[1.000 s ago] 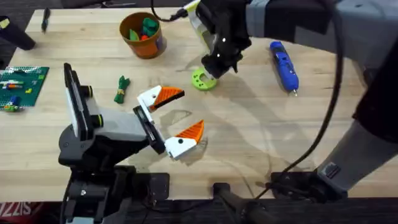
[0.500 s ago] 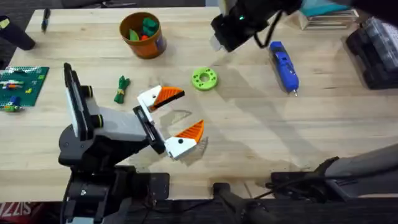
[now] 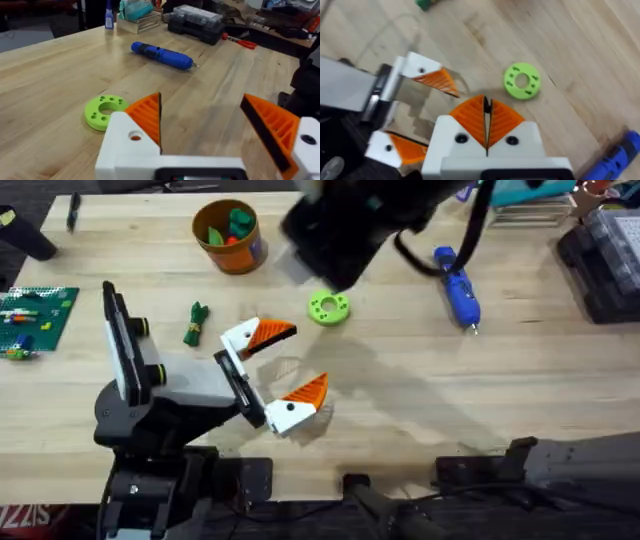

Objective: Pick up the gripper from the table and insert it into the empty holder that is missing its gripper. Then pick up a screw, insert it into the mounting hole, and use the screwdriver to tighten it. Finally, clean up the table by picking up the vegetable and placing it into the bucket.

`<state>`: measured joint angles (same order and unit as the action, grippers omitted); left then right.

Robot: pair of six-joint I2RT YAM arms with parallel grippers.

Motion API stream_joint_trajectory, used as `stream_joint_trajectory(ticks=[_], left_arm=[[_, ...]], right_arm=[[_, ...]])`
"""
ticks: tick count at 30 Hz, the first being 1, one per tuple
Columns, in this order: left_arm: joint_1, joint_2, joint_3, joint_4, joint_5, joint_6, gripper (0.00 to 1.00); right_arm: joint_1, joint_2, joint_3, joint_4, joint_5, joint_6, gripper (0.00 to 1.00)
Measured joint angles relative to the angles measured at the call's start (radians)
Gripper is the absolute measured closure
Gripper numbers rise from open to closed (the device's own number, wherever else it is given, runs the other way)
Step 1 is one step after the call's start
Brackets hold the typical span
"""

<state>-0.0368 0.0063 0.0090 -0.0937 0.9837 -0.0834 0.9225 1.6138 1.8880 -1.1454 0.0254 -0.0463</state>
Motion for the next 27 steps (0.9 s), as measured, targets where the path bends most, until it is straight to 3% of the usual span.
stream_joint_trajectory(ticks=[10, 27], left_arm=[[0.0, 0.0, 0.0, 0.0, 0.0, 0.0, 0.015], [0.0, 0.0, 0.0, 0.0, 0.0, 0.0, 0.014]], right_arm=[[0.166, 0.061, 0.013, 0.031, -0.005, -0.003, 0.998], [0.192, 0.175, 0.013, 0.053, -0.004, -0.006, 0.998]])
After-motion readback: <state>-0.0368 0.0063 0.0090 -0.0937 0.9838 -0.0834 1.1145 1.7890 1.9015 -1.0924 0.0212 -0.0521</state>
